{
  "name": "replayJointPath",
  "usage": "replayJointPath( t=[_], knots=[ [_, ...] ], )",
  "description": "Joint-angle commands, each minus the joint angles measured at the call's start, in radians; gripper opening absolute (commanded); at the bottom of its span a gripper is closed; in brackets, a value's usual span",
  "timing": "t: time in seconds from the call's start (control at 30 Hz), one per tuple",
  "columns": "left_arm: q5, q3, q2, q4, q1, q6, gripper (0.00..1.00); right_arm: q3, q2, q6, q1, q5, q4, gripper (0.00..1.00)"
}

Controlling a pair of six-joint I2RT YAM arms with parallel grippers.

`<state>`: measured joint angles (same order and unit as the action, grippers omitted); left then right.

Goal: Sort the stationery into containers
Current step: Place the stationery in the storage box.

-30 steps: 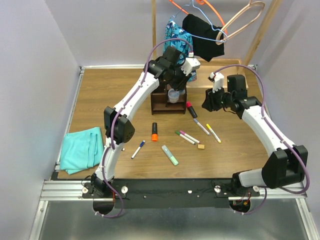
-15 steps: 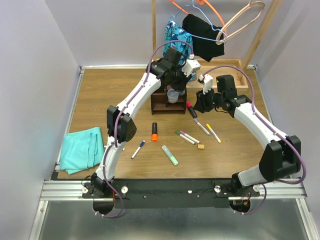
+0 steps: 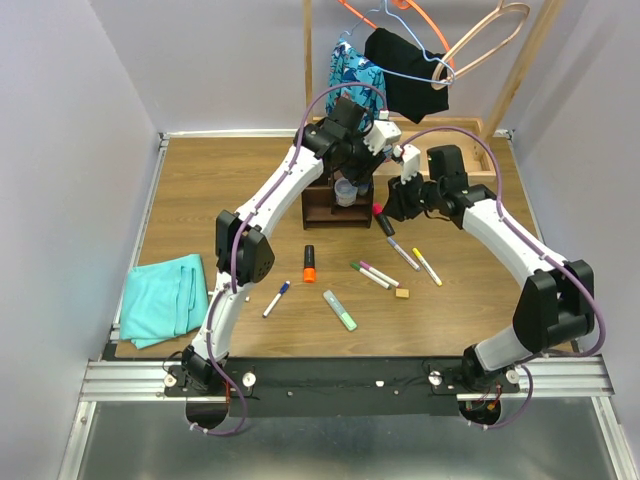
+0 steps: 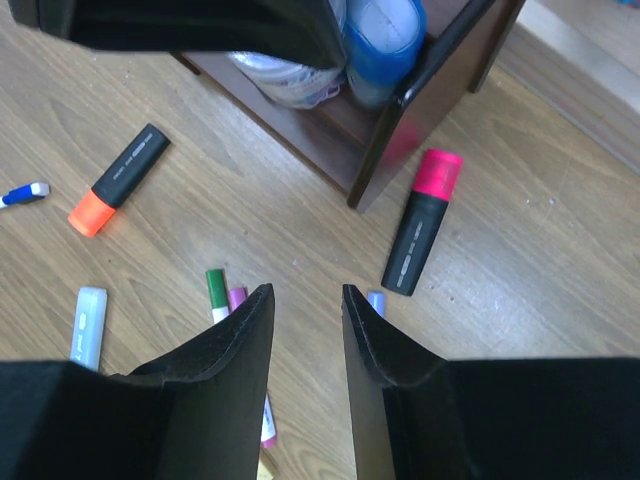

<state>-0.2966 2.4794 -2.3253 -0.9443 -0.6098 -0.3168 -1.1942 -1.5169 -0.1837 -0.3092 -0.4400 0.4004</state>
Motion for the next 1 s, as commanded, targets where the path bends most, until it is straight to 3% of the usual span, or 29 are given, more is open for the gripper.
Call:
replayJointPath(
  t=[0.0, 0.17, 0.37, 0.6, 0.7, 0.97],
  knots=[
    [0.042, 0.041, -0.026, 0.022, 0.005, 0.005, 0.61, -0.047, -0.022, 0.009, -0.011, -0.020, -0.028, 0.41],
    [0.048, 0.056, -0.046, 0.038, 0.005, 0.008, 0.63, -0.039, -0.019, 0.010, -0.013, -0.016, -0.028, 0.41],
    [0.091, 0.072, -0.028, 0.084, 0.007, 0.028, 0.71, -0.024, -0.008, 0.010, -0.013, -0.016, -0.029, 0.41],
    [0.171, -0.002, 0.177, 0.147, 0.039, 0.065, 0.84, -0.010, 0.027, -0.036, -0.013, 0.003, 0.017, 0.44],
    [0.210, -0.146, 0.315, 0.144, 0.064, 0.100, 0.85, 0.004, 0.052, -0.060, -0.013, 0.010, 0.052, 0.48],
    [0.289, -0.828, 0.723, 0.162, 0.084, 0.245, 0.88, 0.110, 0.133, -0.025, -0.013, 0.087, 0.115, 0.59]
  ],
)
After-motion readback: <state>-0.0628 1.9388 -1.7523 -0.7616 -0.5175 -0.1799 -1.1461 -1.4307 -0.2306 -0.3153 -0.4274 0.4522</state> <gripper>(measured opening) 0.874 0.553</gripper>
